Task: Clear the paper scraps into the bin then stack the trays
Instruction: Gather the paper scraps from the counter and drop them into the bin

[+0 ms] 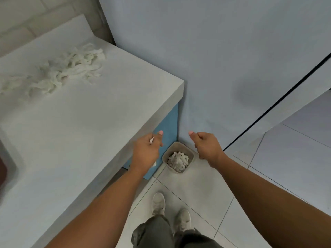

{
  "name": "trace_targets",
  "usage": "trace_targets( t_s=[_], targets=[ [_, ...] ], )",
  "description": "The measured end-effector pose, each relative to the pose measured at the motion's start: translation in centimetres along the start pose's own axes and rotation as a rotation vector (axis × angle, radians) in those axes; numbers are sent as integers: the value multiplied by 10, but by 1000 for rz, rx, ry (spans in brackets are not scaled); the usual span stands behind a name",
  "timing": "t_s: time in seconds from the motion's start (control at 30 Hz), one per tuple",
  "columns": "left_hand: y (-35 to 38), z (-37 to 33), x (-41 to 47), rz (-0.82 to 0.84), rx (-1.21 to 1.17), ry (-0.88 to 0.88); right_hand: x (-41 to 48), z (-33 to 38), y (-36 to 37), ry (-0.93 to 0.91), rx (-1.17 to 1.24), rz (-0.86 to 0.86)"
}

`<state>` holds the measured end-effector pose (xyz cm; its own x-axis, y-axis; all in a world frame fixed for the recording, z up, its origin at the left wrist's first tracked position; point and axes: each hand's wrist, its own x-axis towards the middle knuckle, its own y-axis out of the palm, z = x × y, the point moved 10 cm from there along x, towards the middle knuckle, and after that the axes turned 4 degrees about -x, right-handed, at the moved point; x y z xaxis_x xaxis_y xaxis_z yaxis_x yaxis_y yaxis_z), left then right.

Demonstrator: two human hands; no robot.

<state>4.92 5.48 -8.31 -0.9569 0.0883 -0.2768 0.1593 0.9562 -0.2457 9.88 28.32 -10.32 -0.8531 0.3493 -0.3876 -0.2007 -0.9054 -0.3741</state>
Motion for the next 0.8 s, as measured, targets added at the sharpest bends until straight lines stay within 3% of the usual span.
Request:
trace_targets(
  t_s=[0.2, 0.37, 0.6, 0.8],
  targets=[
    [58, 88, 39, 87, 146, -33, 30, -91, 3, 197, -94, -97],
    [91, 183, 79, 136, 255, -168, 63, -171, 22, 271, -238, -106],
    [141, 313, 129, 248, 612, -318, 103, -284, 58, 348, -326, -126],
    [184, 379, 167, 231, 539, -369, 126, -367, 73, 420, -234, -155]
  ],
)
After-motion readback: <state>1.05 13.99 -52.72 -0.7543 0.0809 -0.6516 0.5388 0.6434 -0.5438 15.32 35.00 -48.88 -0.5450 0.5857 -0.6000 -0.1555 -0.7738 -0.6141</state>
